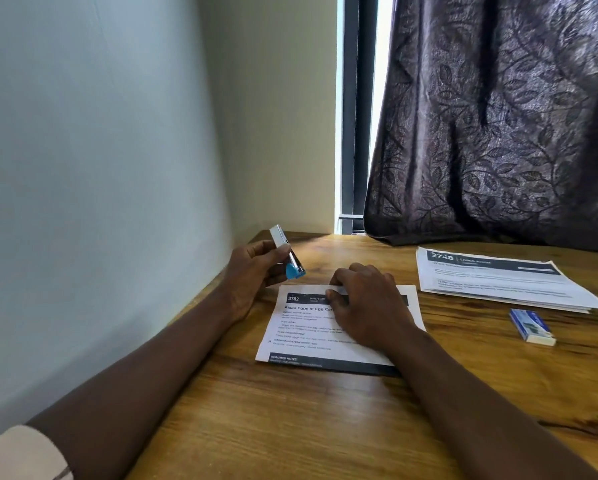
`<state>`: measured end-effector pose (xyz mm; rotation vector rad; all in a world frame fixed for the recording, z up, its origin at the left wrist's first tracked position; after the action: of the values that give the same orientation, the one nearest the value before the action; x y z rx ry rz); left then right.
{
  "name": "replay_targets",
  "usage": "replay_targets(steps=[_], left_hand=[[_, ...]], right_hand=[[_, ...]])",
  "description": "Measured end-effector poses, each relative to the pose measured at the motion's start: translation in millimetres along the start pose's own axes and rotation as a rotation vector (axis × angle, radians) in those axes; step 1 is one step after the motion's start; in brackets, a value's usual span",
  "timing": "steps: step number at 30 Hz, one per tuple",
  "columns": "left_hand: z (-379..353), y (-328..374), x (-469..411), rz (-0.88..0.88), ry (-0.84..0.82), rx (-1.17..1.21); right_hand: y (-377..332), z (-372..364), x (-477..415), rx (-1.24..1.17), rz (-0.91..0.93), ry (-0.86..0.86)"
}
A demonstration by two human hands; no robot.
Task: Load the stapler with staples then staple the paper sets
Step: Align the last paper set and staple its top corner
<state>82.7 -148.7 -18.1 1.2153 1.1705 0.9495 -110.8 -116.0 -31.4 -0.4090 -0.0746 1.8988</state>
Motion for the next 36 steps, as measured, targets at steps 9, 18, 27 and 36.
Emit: replay_targets(steps=[9,18,27,36], left_hand=[[0.9,-5.0,3.6,-0.029,-0.152,-0.010],[-7.6,0.5,8.7,-0.052,-0.212,-0.066],[-9.3,-1.0,4.9,-0.044,-0.236,-0.130],[-9.4,-0.8,3.7,-0.056,-0.253,-0.197]], right_hand=[[-6.4,6.4,2.0,0.019,0.036,0.073],[-9.3,8.6,4.4,0.045,0.047,0.083],[-14.4,7.9,4.8,0.073,0.088,0.075],[-15.5,8.2,4.4,0.036,0.100,0.101]])
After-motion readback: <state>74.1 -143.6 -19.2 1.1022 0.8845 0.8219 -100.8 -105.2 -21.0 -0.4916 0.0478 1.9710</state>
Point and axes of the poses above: each hand's wrist, its own x-axis away from the middle knuckle, its own z-axis out of the back of the hand, y = z × x, the point moved 4 cm from there along -x, towards the middle knuckle, and after that the axes turned 13 degrees about -y, right-handed, at the moved point
